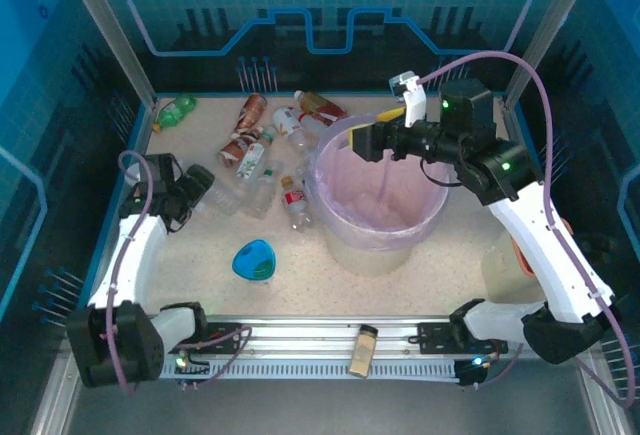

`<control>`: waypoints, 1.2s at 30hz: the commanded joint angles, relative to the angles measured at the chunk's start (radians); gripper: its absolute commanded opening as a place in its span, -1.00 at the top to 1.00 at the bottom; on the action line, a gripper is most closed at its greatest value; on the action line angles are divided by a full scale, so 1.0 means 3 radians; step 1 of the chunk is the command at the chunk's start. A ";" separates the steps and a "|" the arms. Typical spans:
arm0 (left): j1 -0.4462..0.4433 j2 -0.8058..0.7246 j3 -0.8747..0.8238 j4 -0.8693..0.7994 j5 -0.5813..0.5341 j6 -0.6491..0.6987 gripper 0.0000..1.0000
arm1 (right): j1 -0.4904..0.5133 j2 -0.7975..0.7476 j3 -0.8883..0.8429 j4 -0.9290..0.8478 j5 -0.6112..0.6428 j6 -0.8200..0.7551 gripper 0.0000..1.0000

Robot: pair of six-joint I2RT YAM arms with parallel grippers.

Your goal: Put the plastic bottles in the bin

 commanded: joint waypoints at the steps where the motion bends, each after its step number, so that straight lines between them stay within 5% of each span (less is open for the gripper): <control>1: 0.0239 0.0233 -0.0020 0.0404 -0.0115 -0.0074 -0.79 | -0.0114 -0.0129 -0.0110 -0.0124 0.0031 -0.0045 -0.77; 6: 0.0466 0.0767 0.0163 0.0587 -0.0088 -0.0028 -0.97 | -0.0244 -0.0227 -0.0246 -0.0211 0.0028 -0.0071 -0.77; 17: 0.0583 0.1593 0.0504 0.0745 -0.0085 -0.0065 -0.90 | -0.0523 -0.0373 -0.0373 -0.0361 0.0003 -0.0123 -0.77; 36: 0.0596 0.1820 0.0417 0.0898 0.0036 -0.0212 -0.13 | -0.0715 -0.0424 -0.0438 -0.0351 -0.0043 -0.0118 -0.77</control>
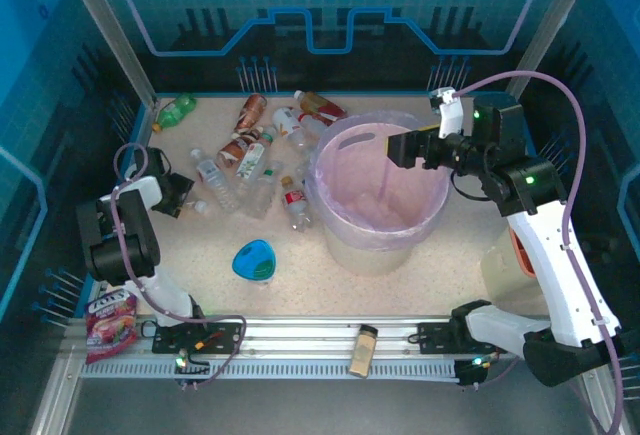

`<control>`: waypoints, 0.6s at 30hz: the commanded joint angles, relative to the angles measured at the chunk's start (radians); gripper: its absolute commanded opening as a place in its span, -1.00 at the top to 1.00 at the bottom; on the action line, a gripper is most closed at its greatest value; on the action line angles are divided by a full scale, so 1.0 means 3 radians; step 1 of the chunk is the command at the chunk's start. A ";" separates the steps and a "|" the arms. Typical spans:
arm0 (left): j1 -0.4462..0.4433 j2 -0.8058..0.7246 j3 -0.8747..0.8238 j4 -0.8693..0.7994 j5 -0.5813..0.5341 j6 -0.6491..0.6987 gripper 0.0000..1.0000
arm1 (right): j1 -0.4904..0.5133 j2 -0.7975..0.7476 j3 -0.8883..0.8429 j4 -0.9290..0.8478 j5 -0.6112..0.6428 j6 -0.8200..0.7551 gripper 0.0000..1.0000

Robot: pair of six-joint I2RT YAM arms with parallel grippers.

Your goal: Put the plastic bottles in the bin

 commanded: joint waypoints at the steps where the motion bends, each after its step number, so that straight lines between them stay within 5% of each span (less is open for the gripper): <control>1: 0.0027 -0.0149 -0.0049 0.0056 0.0046 -0.0034 -0.10 | -0.0059 -0.0063 -0.0030 -0.0023 -0.0040 -0.0029 -0.77; 13: -0.0095 -0.1287 -0.0173 -0.0203 0.0562 0.0081 -0.04 | -0.0042 0.0063 0.0086 0.0098 -0.0218 0.0094 -0.76; 18: -0.0482 -0.1765 -0.0052 -0.0370 0.0739 0.0084 -0.02 | 0.0019 0.0210 0.0106 0.0287 -0.0490 0.0287 -0.76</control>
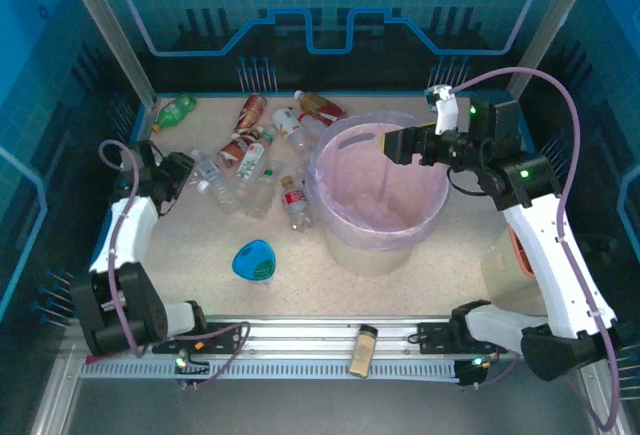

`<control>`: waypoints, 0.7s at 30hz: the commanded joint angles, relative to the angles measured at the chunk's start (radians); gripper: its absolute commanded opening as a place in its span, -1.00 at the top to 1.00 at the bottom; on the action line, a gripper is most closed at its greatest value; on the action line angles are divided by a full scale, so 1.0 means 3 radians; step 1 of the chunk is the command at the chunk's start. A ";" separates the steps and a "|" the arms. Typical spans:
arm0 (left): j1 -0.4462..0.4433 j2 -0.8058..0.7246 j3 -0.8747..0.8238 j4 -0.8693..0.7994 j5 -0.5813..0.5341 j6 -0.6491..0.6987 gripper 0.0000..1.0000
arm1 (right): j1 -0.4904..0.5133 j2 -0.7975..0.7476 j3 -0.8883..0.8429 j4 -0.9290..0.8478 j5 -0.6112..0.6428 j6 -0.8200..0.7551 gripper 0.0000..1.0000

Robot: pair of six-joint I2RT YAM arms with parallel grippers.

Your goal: Put the plastic bottles in the bin

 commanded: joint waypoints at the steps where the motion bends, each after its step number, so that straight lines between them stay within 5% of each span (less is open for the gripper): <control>1: -0.0365 -0.0349 0.0108 -0.0110 0.0228 -0.0014 -0.01 | 0.0050 0.0094 0.0096 0.0228 -0.0305 0.0205 -0.75; 13: -0.1989 -0.0812 0.0279 0.0915 0.0369 -0.0025 0.17 | 0.0426 0.0589 0.0437 0.0727 -0.0832 0.0555 -0.74; 21: -0.2528 -0.0838 0.0422 0.1101 0.0538 0.0315 0.18 | 0.0750 0.1095 0.0883 0.0793 -0.0905 0.0590 -0.77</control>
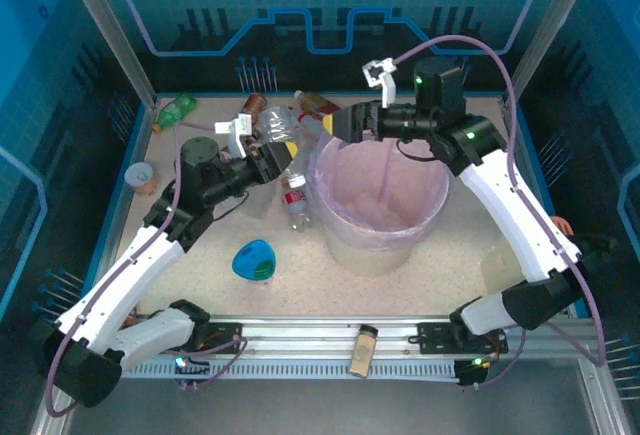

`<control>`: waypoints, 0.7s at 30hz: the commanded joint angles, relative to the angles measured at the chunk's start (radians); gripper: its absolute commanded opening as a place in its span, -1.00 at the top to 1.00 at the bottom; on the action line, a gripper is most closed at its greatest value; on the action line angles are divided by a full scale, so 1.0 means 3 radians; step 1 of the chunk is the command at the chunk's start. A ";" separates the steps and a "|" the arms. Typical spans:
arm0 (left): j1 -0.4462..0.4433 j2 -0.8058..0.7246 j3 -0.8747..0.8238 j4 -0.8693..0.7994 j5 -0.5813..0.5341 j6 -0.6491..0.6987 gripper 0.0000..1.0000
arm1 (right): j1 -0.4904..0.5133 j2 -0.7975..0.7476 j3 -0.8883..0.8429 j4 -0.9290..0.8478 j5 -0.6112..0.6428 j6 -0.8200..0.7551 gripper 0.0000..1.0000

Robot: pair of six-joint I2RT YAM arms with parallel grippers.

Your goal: Put the plastic bottles in the bin

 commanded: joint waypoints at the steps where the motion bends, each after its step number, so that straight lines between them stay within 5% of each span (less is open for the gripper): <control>1: -0.0118 -0.0021 0.0130 0.0252 0.0158 0.0211 0.18 | 0.0116 0.0189 0.0201 0.0145 -0.0167 0.0064 -0.77; 17: -0.0264 0.0219 0.0276 0.0275 0.0407 0.0273 0.18 | 0.0212 0.0732 0.0303 0.0806 -0.0885 0.0504 -0.76; 21: -0.0260 0.0228 0.0293 0.0253 0.0380 0.0263 0.17 | 0.0218 0.0695 0.0290 0.0747 -0.0811 0.0415 -0.54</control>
